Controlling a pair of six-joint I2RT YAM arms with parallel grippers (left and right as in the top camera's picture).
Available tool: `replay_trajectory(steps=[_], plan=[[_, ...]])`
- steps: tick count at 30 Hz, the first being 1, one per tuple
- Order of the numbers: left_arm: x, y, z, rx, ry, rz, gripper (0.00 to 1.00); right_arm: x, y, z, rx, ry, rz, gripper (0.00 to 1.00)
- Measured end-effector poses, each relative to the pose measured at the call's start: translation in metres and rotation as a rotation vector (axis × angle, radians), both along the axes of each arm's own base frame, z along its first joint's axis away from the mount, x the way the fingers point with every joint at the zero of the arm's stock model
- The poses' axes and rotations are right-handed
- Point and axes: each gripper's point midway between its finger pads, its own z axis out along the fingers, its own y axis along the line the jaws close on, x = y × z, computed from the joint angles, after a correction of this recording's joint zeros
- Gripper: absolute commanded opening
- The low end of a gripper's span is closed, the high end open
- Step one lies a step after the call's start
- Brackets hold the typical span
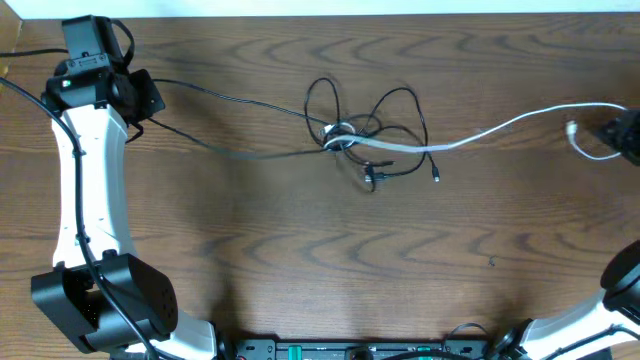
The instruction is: Untangle cables
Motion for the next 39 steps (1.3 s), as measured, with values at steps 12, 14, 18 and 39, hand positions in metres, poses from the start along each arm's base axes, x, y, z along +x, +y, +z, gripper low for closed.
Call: replay_trajectory(steps=[12, 14, 18, 39], plan=[[0.013, -0.062, 0.001, -0.155, -0.035, -0.220, 0.17, 0.051, 0.130, 0.021, -0.073, -0.053, 0.349, 0.86], [0.014, -0.072, 0.001, -0.169, -0.036, -0.250, 0.42, 0.053, 0.136, 0.019, -0.101, -0.032, 0.338, 0.88], [0.013, -0.093, 0.000, -0.176, -0.022, -0.330, 0.56, 0.051, 0.127, 0.014, -0.143, 0.021, 0.258, 0.92], [-0.026, -0.318, -0.026, -0.162, 0.048, -1.105, 0.68, 0.041, 0.126, 0.011, -0.104, 0.057, 0.246, 0.94]])
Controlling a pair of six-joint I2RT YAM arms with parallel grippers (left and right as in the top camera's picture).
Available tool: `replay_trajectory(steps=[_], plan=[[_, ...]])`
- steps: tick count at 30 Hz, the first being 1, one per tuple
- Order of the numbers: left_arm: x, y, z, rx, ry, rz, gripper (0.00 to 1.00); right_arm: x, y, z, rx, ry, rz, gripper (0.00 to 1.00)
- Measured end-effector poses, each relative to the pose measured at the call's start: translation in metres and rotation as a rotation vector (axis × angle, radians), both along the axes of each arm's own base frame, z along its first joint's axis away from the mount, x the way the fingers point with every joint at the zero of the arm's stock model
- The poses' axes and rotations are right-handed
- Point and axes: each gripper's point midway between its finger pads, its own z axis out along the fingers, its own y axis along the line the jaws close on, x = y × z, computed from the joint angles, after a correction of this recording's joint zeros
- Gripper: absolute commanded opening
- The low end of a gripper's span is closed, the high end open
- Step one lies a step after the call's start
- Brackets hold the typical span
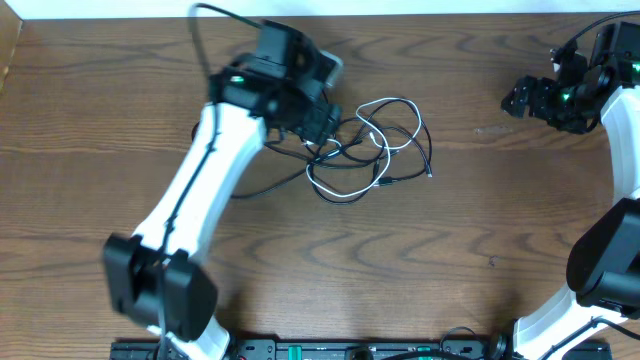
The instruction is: Untangle cables
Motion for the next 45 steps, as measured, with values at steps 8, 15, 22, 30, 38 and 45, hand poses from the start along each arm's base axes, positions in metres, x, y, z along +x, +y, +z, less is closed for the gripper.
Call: replay_trajectory(steps=[8, 15, 22, 30, 38, 45], plan=[[-0.004, -0.019, -0.071, 0.075, 0.137, -0.092, 0.68, 0.002, 0.046, 0.008, 0.112, -0.035, 0.139, 0.92], [-0.006, -0.020, -0.092, 0.094, 0.182, -0.100, 0.61, 0.005, 0.094, 0.013, 0.145, -0.067, 0.262, 0.92], [0.003, -0.018, -0.119, 0.139, 0.187, -0.102, 0.09, 0.003, 0.119, 0.015, 0.157, -0.068, 0.318, 0.91], [0.017, -0.017, -0.109, 0.117, 0.166, -0.007, 0.07, 0.004, 0.155, 0.018, 0.163, -0.096, 0.397, 0.88], [0.042, 0.004, 0.001, -0.043, -0.011, 0.204, 0.07, -0.003, 0.212, 0.022, 0.197, -0.107, 0.482, 0.72], [0.047, 0.022, 0.014, -0.111, 0.032, 0.352, 0.07, -0.004, 0.254, 0.006, 0.240, -0.068, 0.483, 0.68]])
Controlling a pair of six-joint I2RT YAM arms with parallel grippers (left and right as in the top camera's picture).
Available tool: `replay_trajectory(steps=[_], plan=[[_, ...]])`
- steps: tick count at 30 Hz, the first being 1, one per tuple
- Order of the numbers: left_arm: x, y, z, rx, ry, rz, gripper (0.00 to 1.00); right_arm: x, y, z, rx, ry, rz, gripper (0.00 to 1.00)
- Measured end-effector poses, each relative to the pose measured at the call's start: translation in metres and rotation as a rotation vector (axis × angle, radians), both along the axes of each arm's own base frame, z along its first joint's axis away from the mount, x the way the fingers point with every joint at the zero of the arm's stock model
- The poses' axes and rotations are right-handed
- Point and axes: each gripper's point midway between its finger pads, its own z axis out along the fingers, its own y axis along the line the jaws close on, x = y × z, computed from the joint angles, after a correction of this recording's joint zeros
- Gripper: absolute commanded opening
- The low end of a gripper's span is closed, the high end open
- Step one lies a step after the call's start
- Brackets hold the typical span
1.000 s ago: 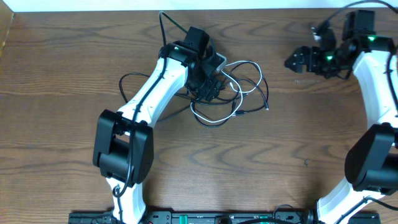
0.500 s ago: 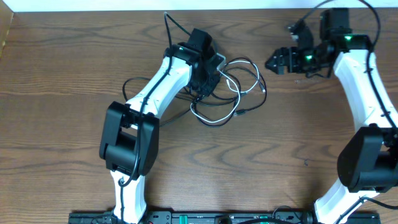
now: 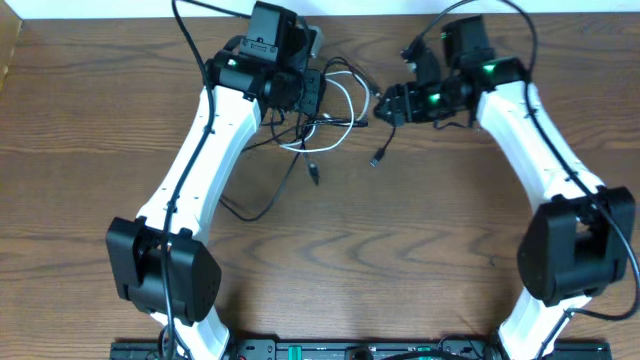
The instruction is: Untangle cables
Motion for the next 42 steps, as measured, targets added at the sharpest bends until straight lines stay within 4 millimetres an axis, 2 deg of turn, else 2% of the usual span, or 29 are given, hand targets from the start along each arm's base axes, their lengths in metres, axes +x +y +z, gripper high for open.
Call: replay_trajectory(steps=[3, 9, 20, 23, 29, 31, 32, 33, 34, 42], plan=[[0.002, 0.006, -0.001, -0.029, 0.026, 0.053, 0.07, -0.001, 0.011, -0.002, 0.014, 0.017, -0.012, 0.68], [0.003, 0.011, -0.001, -0.046, 0.042, 0.094, 0.08, -0.002, 0.027, 0.002, 0.053, 0.060, -0.069, 0.54], [0.003, 0.011, -0.001, -0.054, 0.049, 0.109, 0.07, -0.023, 0.067, 0.002, 0.087, 0.156, -0.100, 0.52], [0.003, 0.011, -0.001, -0.054, 0.049, 0.110, 0.08, -0.029, 0.080, -0.005, 0.087, 0.180, -0.090, 0.49], [0.003, 0.011, -0.001, -0.055, 0.050, 0.111, 0.08, -0.035, 0.107, -0.033, 0.078, 0.215, -0.056, 0.43], [0.004, 0.011, -0.001, -0.055, 0.049, 0.111, 0.08, -0.038, 0.112, -0.037, 0.075, 0.221, -0.047, 0.37], [0.004, 0.011, -0.001, -0.055, 0.050, 0.111, 0.07, -0.038, 0.113, -0.038, 0.074, 0.222, -0.047, 0.30], [0.004, 0.011, -0.001, -0.055, 0.050, 0.111, 0.08, -0.038, 0.114, -0.039, 0.072, 0.223, -0.048, 0.13], [0.004, 0.011, -0.001, -0.055, 0.050, 0.111, 0.08, -0.038, 0.113, -0.039, 0.070, 0.223, -0.051, 0.01], [0.004, 0.012, -0.001, -0.052, 0.049, 0.114, 0.08, -0.029, 0.099, -0.040, 0.053, 0.198, -0.057, 0.01]])
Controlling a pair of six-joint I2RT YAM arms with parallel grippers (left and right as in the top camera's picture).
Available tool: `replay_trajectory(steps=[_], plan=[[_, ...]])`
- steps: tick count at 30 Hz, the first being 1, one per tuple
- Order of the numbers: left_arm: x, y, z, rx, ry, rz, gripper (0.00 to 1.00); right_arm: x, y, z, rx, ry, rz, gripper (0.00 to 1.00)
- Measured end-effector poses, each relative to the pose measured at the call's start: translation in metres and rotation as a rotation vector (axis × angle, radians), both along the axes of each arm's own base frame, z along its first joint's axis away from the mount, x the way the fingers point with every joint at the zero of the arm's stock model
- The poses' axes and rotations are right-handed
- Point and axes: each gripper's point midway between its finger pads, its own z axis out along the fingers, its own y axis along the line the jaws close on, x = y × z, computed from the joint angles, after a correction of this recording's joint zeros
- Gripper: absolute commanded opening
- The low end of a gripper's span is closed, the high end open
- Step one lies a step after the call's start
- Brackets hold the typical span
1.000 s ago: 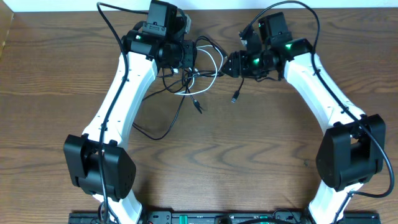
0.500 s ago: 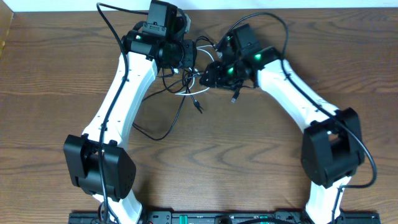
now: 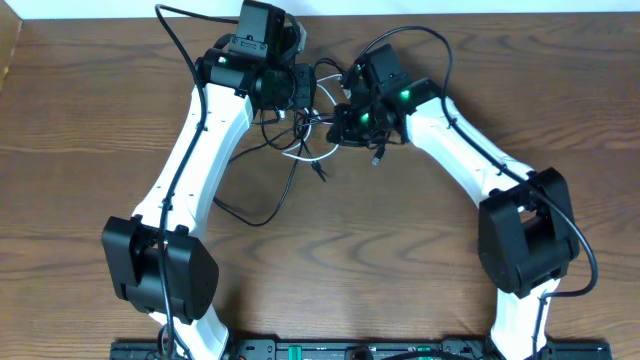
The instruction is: Untangle cables
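Observation:
A black cable (image 3: 262, 213) and a white cable (image 3: 312, 154) lie knotted together at the back middle of the table. The knot (image 3: 312, 122) sits between my two grippers. From the left, my left gripper (image 3: 297, 92) reaches into the bundle and seems shut on strands of it. My right gripper (image 3: 343, 118) presses against the knot from the right; its fingers are hidden among the wires. Two plug ends (image 3: 320, 172) (image 3: 377, 158) hang loose below the knot.
The wooden table (image 3: 420, 250) carries only the cables. A black loop (image 3: 405, 35) arcs above the right wrist near the table's back edge. The arm bases stand at the front left and front right.
The right gripper has moved left from beside the tangle to touch the knot. The left gripper sits slightly further left and back, and the bundle has bunched tighter between them.
At first the arms were far apart at the table's left and right ends, with the cables stretched across the middle. Then the left gripper was at the slackened tangle and the right stood off at the back right. Later both flanked it, and now they meet at the knot.

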Motion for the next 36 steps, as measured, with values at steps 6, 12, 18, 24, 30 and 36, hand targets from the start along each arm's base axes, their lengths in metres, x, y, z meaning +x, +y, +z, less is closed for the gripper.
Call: replay_trajectory(steps=[6, 12, 18, 24, 30, 36], plan=[[0.001, 0.002, 0.000, 0.000, 0.000, 0.006, 0.07, 0.029, -0.060, 0.066, 0.144, -0.129, -0.019, 0.01], [0.007, 0.019, 0.000, 0.000, 0.000, 0.042, 0.07, 0.030, -0.157, 0.191, 0.351, -0.383, -0.090, 0.01], [0.013, 0.039, 0.000, 0.000, 0.001, 0.086, 0.07, 0.013, -0.214, 0.241, 0.410, -0.500, -0.151, 0.01], [0.014, 0.048, -0.001, -0.002, 0.008, 0.106, 0.07, 0.006, -0.238, 0.239, 0.384, -0.468, -0.225, 0.01], [0.016, 0.014, 0.019, -0.170, -0.042, -0.036, 0.08, 0.000, -0.192, 0.217, 0.345, -0.406, -0.125, 0.40], [0.010, -0.026, 0.055, -0.400, -0.113, -0.229, 0.07, -0.001, -0.130, 0.178, 0.348, -0.313, 0.030, 0.53]])
